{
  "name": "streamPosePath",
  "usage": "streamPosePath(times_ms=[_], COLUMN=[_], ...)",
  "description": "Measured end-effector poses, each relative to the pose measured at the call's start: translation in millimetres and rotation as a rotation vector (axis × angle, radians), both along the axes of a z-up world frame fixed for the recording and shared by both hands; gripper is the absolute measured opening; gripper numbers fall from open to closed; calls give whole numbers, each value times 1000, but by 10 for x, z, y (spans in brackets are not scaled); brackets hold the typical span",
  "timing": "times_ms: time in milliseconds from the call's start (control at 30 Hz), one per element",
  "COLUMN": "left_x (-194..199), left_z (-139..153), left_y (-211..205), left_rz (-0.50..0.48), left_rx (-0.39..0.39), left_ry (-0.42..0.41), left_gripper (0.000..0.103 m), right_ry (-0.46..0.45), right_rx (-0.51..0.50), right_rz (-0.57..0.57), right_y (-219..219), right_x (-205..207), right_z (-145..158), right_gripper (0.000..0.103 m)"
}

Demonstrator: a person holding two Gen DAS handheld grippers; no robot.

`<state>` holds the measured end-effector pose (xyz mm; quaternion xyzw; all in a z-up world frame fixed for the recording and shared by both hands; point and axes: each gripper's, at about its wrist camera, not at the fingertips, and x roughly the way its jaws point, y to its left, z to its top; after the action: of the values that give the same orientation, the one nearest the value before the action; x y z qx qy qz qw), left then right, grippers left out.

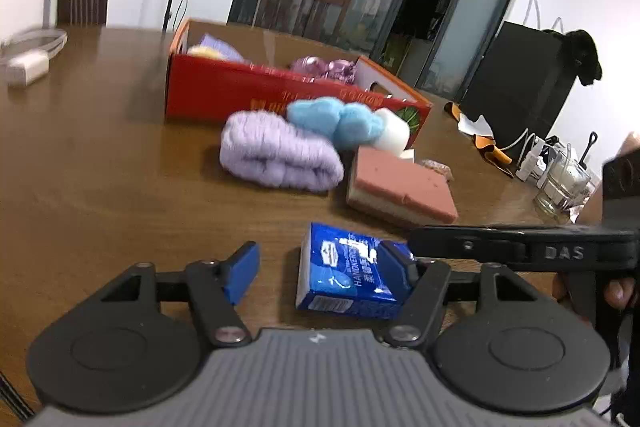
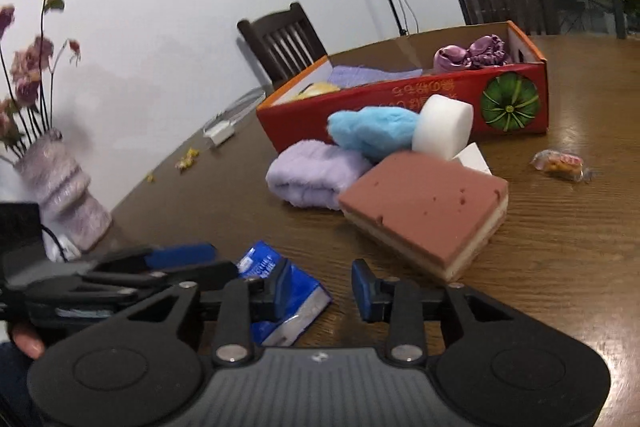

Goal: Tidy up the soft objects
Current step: 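Close both grippers together on the blue tissue pack and lift it, then carry the tissue pack into the box and open both grippers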

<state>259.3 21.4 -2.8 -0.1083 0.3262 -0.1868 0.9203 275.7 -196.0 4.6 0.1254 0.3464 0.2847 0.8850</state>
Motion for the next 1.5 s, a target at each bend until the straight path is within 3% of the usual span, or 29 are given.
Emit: streamPosePath(times_ms=[167,300,400,633,700,767,967,1033,1200,1333,1500], left_x=[24,-67,-108,-152,-127,-96,-33,21,513,1182,2157], left_z=[-55,-35,-28,59,27,-19,-13,65,490,813,912], left_y=[-56,-109,-92,-54,-76,-93,-73,-75,-31,10,61], left_rz=[-13,-10,-36,-11,-6,-18,-25,-32,-49,-39,21], left_rx=[-74,-69,-114,-99,-78,-74,-86,-93,-148,-162,-150], left_ry=[76,84,106,46,48,68,51,20,-47,-90,-11], left_gripper=[46,45,46,47,44,34,32,32,32,32,32], right_ry=[26,15,20,11,12,17,13,-27,-112,-149,-80], right_rx=[22,10,13,15,21,36,56,62,81,103,138], right_rz=[12,19,8,-2,-2,-7,-28,-39,-60,-49,-76], right_y=[14,38,7,30,35,29,-10,-25,-63,-80,10], right_x=[-75,-166,-155,-160,-146,-128,-73,-50,273,944,1932], right_z=[-92,-114,-115,-127,-149,-177,-164,-95,254,584,738], right_gripper=[33,33,33,33,33,33,24,22,22,22,22])
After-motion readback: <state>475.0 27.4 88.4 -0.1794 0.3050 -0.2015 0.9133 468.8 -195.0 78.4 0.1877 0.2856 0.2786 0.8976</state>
